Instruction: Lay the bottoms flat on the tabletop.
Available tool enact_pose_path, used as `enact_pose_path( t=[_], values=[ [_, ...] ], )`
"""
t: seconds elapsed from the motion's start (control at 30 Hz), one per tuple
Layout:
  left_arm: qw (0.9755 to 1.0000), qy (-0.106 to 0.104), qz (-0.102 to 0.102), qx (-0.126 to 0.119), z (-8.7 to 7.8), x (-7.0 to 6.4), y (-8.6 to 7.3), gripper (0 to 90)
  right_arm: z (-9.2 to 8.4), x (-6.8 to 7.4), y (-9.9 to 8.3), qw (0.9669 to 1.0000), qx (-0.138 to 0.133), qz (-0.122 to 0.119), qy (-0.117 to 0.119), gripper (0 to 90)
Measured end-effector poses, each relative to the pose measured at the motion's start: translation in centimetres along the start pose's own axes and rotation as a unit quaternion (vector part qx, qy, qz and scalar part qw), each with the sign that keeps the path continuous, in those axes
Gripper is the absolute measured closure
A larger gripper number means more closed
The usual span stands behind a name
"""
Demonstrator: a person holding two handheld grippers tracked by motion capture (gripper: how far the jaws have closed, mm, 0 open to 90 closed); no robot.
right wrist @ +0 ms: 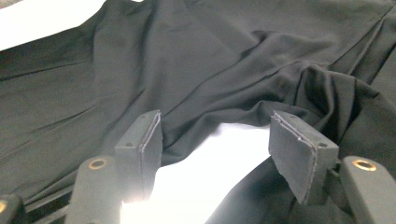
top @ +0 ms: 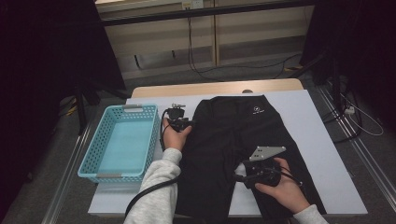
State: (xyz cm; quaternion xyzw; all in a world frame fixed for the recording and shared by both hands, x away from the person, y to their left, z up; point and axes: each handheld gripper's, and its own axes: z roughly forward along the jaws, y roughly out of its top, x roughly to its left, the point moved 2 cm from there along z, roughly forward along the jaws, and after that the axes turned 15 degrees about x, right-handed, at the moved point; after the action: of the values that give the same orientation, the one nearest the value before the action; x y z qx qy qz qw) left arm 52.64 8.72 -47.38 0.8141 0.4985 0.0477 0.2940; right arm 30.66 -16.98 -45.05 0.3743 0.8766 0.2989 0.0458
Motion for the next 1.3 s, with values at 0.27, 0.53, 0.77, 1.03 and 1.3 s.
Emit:
enact_pose_path(
  t=[0.27, 0.53, 0.77, 1.03, 1.3],
  values=[
    [0.9988, -0.035, -0.024, 0.024, 0.0, -0.4, -0.1, 88.0, 0.3, 0.3, 0.2, 0.9999, 0.005, -0.008, 0.003, 35.6],
    [0.9972, -0.057, 0.04, -0.025, -2.6, -2.9, 0.2, 88.8, 0.4, 0.5, 0.1, 0.9999, 0.008, -0.01, 0.002, 35.1],
    [0.9836, -0.114, 0.14, -0.002, -2.6, -8.4, -3.0, 87.9, 0.6, 0.7, 0.1, 0.9998, 0.015, -0.013, 0.006, 34.8],
    [0.9785, -0.118, 0.169, 0.003, -1.9, -9.5, -3.3, 61.2, 0.7, 1.0, 0.2, 0.9996, 0.02, -0.019, 0.007, 34.5],
    [0.9708, -0.112, 0.212, -0.002, -0.1, -11.4, -1.5, 51.1, 0.8, 0.9, 0.1, 0.9996, 0.022, -0.017, 0.009, 34.1]
  ],
)
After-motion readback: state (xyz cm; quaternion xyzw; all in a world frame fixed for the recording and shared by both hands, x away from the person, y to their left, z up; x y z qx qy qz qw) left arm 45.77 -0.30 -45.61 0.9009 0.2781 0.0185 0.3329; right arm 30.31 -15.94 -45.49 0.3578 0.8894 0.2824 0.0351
